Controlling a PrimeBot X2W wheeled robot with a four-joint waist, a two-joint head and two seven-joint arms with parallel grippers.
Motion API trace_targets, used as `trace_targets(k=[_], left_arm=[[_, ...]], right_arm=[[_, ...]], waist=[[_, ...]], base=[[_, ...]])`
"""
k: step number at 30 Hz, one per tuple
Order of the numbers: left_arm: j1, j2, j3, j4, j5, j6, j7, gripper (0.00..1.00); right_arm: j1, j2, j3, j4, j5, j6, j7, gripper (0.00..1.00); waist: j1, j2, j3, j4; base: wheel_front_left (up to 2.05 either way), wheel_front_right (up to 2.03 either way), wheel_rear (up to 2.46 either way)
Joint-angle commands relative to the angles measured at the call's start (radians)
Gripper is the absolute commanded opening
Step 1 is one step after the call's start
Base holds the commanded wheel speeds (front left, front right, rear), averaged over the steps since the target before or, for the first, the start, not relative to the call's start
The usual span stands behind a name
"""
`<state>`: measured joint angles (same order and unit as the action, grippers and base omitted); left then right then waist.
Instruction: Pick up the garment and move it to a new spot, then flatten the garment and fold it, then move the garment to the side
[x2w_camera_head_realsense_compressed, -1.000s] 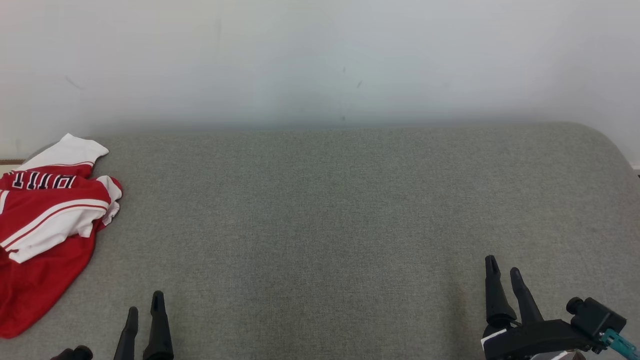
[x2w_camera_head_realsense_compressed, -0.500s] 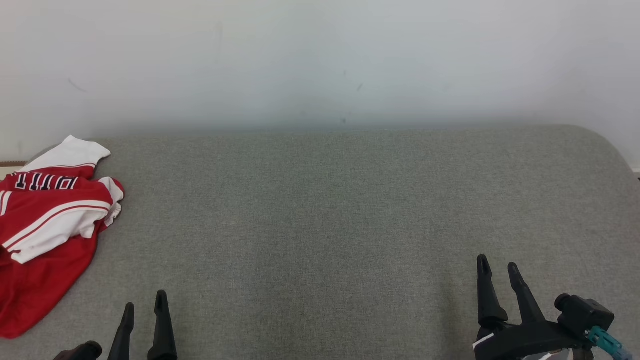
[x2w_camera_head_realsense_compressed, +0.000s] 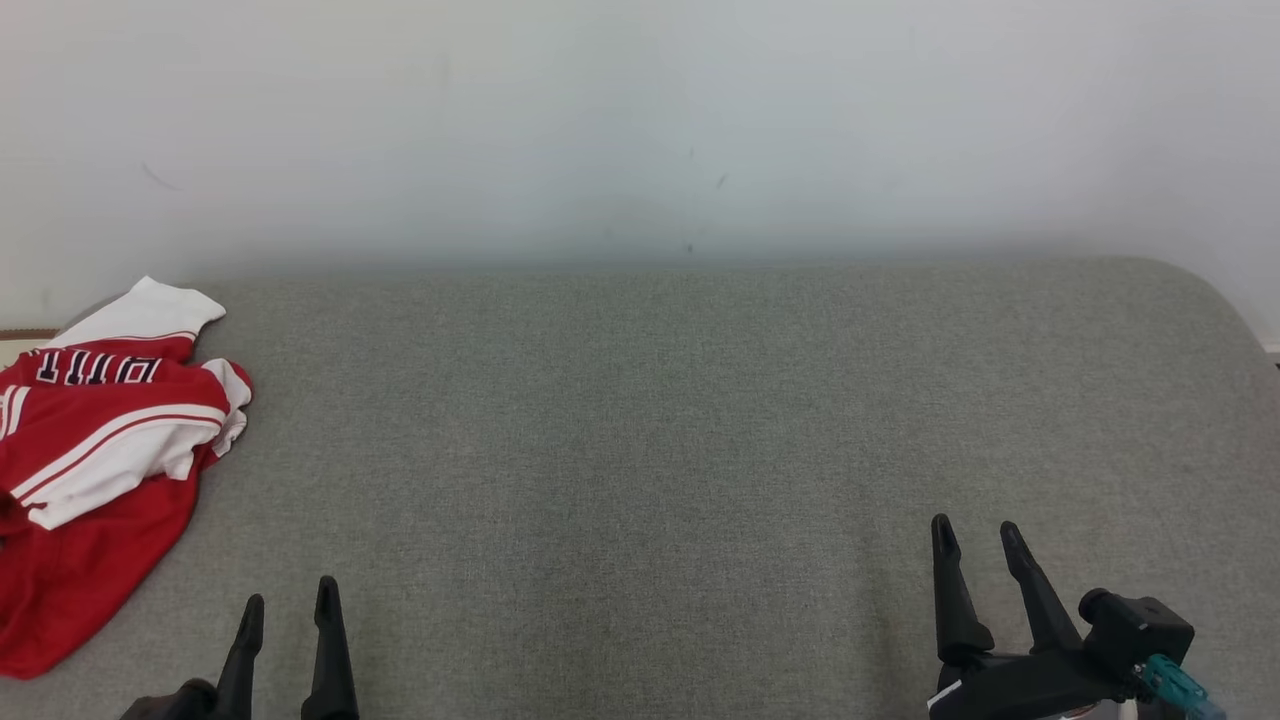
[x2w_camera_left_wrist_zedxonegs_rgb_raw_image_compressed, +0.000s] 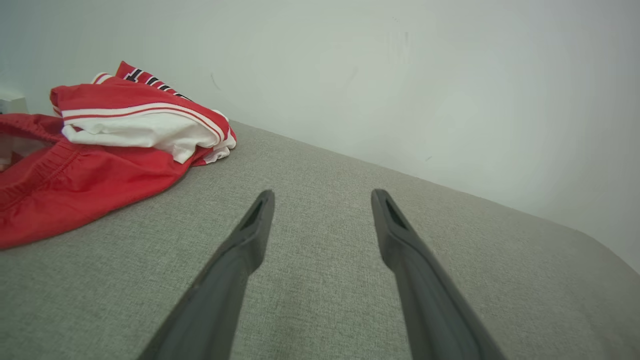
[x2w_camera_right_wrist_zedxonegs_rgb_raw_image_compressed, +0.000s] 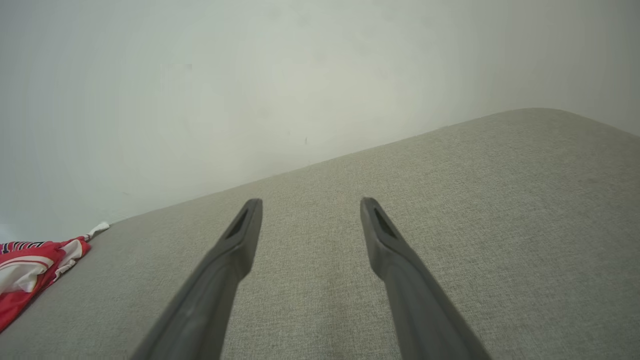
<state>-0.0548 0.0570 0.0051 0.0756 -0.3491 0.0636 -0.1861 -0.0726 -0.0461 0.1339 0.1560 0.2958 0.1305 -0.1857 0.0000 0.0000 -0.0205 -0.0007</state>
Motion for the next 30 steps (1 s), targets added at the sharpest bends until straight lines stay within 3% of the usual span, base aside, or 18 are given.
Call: trace_targets(k=[1,13,30], left_arm=[[0.011,0.008,0.0,-0.012,0.029,0.005,-0.009,1.0],[0.029,0.013,-0.007,-0.022,0.147,0.019,-0.034,1.0],[0.035,0.007,0.014,-0.013,0.233,0.029,-0.066,1.0]], right_arm=[[0.001,-0.006,0.006,-0.006,-0.025,0.0,-0.009,1.0],[0.003,-0.006,0.018,0.009,-0.128,0.0,-0.035,1.0],[0.015,-0.006,0.032,0.005,-0.218,0.0,-0.053,1.0]], waist=[[0.0,0.0,-0.001,0.0],[0.0,0.0,-0.009,0.001],[0.0,0.0,-0.022,-0.002]], base=[[0.0,0.0,0.0],[0.0,0.0,0.0],[0.0,0.0,0.0]])
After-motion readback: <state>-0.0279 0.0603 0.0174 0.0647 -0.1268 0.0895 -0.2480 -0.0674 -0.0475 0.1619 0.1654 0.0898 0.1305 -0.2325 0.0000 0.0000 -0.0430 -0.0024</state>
